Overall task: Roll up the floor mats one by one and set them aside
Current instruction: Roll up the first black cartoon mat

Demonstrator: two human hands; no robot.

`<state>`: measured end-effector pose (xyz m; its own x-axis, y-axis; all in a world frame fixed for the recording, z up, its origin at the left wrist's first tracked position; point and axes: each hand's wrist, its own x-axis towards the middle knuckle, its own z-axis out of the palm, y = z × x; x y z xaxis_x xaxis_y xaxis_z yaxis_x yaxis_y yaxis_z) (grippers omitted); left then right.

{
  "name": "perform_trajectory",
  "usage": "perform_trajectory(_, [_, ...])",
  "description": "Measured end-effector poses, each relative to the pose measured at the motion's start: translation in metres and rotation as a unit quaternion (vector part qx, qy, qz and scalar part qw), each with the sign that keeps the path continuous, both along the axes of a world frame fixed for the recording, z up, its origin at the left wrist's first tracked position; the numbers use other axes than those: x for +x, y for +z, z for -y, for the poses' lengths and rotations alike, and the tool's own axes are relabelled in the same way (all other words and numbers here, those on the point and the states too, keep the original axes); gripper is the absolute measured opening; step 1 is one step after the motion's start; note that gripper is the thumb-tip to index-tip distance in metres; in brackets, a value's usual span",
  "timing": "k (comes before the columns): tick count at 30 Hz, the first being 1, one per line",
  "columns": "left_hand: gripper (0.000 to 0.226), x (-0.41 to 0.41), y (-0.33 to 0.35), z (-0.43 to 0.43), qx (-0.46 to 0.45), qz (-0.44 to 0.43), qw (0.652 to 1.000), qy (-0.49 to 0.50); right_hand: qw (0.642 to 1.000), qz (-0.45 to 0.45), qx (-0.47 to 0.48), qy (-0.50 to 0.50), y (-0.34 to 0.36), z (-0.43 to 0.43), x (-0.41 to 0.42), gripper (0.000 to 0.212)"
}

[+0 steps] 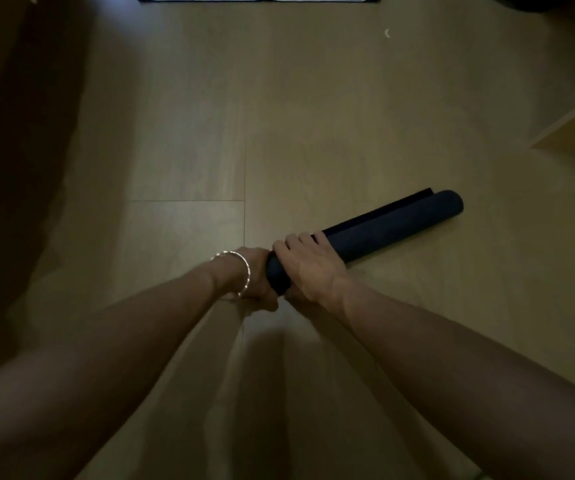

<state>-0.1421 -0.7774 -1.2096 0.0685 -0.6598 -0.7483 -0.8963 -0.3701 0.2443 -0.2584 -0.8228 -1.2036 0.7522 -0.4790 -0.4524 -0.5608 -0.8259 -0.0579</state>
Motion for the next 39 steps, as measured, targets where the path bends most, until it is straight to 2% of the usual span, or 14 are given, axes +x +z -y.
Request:
perform_trajectory(2, [0.075,0.002,0.0,0.0,-0.016,0.0,1.0,0.005,1.0,-0.009,-0.003,0.0,-0.001,0.0,0.001,0.061])
perform_trajectory(5, [0.071,-0.013,-0.008,-0.012,-0.102,0.093,0.99,-0.02,0.993,-0.08,0.083,-0.026,0.002,0.015,0.013,0.059])
perform_trajectory(7, [0.066,-0.021,-0.013,-0.018,-0.125,0.122,0.984,-0.031,0.985,-0.115,0.121,-0.03,0.006,0.021,0.016,0.057])
perform_trajectory(9, [0.068,-0.018,-0.011,-0.014,-0.095,0.084,0.992,-0.025,0.989,-0.09,0.117,-0.024,0.007,0.017,0.01,0.056])
perform_trajectory(12, [0.07,-0.004,-0.001,-0.001,-0.005,-0.019,1.0,-0.016,0.999,0.006,0.035,0.013,0.001,0.005,-0.002,0.058])
perform_trajectory(14, [0.073,-0.002,0.003,0.0,0.003,-0.037,0.999,-0.005,1.0,-0.003,0.027,0.015,0.0,0.005,-0.002,0.059])
perform_trajectory(19, [0.066,-0.02,-0.009,-0.02,-0.117,0.048,0.992,0.024,0.984,-0.139,0.114,0.009,0.003,0.026,0.015,0.059])
perform_trajectory(22, [0.064,-0.022,-0.013,-0.02,-0.116,0.074,0.99,0.006,0.985,-0.12,0.126,0.003,0.004,0.025,0.012,0.058])
perform_trajectory(24, [0.063,-0.018,-0.009,-0.013,-0.077,0.031,0.996,0.014,0.994,-0.065,0.081,0.014,0.006,0.018,0.002,0.059])
perform_trajectory(27, [0.057,-0.005,0.004,0.003,-0.002,-0.081,0.996,0.036,0.999,-0.01,-0.009,0.038,0.011,0.013,-0.01,0.059])
perform_trajectory(33, [0.041,0.035,0.027,0.022,0.075,-0.234,0.951,0.19,0.995,0.08,-0.068,0.003,0.022,0.035,-0.006,0.064])
perform_trajectory(34, [0.044,0.041,0.031,0.024,0.087,-0.254,0.94,0.212,0.994,0.089,-0.069,-0.004,0.024,0.038,-0.004,0.064])
perform_trajectory(37, [0.073,0.048,0.039,0.026,0.102,-0.29,0.917,0.252,0.991,0.106,-0.08,-0.003,0.028,0.043,0.001,0.054])
perform_trajectory(39, [0.076,0.047,0.043,0.026,0.111,-0.325,0.901,0.265,0.989,0.111,-0.092,0.013,0.03,0.045,0.003,0.049])
